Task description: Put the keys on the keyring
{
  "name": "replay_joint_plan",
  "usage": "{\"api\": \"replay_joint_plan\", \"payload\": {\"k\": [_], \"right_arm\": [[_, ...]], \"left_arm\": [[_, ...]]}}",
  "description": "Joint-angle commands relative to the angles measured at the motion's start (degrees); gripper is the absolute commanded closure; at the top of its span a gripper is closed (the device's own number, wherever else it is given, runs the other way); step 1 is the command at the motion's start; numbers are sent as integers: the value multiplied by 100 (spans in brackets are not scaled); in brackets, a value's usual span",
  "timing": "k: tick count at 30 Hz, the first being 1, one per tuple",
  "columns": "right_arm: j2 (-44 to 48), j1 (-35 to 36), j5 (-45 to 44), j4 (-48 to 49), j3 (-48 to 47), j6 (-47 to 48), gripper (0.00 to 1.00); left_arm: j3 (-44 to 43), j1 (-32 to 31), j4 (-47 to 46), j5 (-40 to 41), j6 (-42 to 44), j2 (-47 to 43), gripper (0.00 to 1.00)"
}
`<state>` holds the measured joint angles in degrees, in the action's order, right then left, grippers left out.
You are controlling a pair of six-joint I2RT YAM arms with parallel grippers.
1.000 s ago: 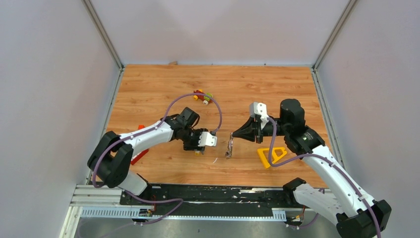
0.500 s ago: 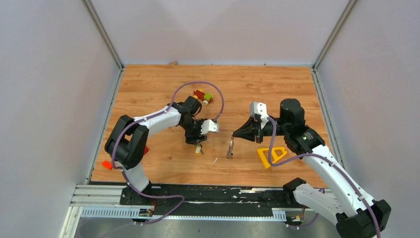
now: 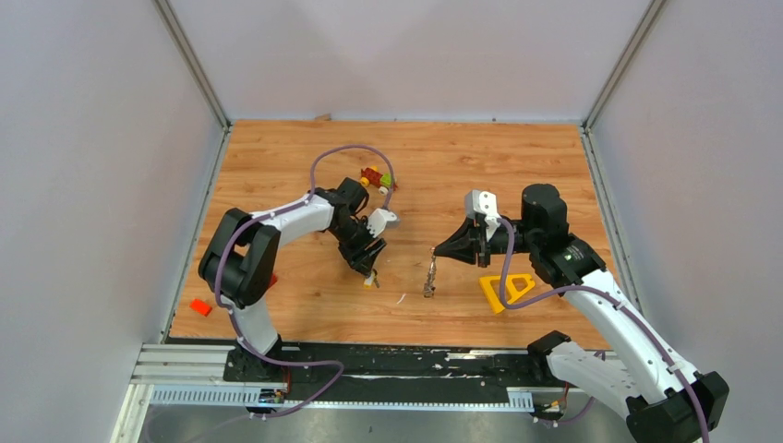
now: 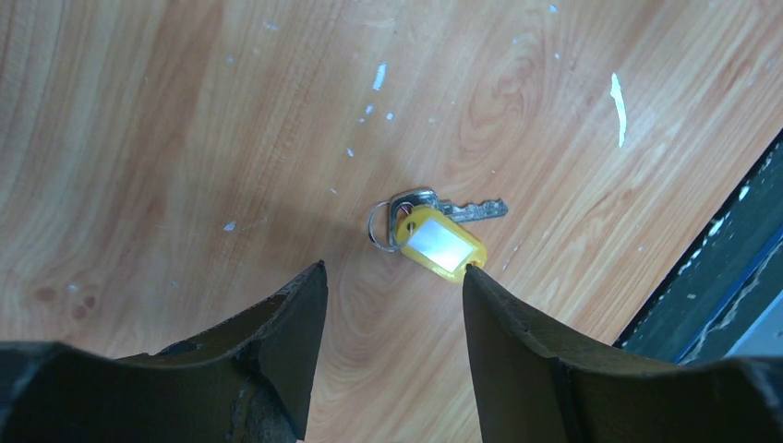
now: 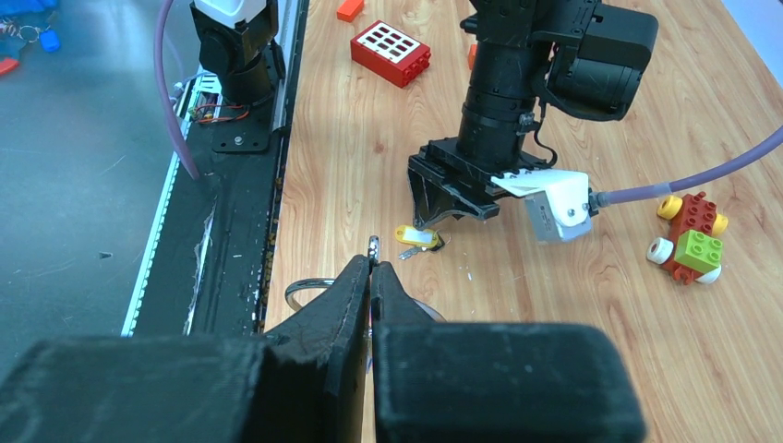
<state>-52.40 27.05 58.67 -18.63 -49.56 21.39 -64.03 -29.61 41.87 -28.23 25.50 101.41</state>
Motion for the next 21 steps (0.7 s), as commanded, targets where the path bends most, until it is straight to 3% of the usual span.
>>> {"api": "replay_joint_plan", "payload": {"k": [1, 21], "right_arm": [[51, -33, 89, 127, -160, 111, 100], [32, -94, 50, 174, -132, 72, 100]], "left_arm": [[-112, -10, -277, 45, -1100, 164, 38], [-226, -10, -319, -545, -1723, 588, 62]]}}
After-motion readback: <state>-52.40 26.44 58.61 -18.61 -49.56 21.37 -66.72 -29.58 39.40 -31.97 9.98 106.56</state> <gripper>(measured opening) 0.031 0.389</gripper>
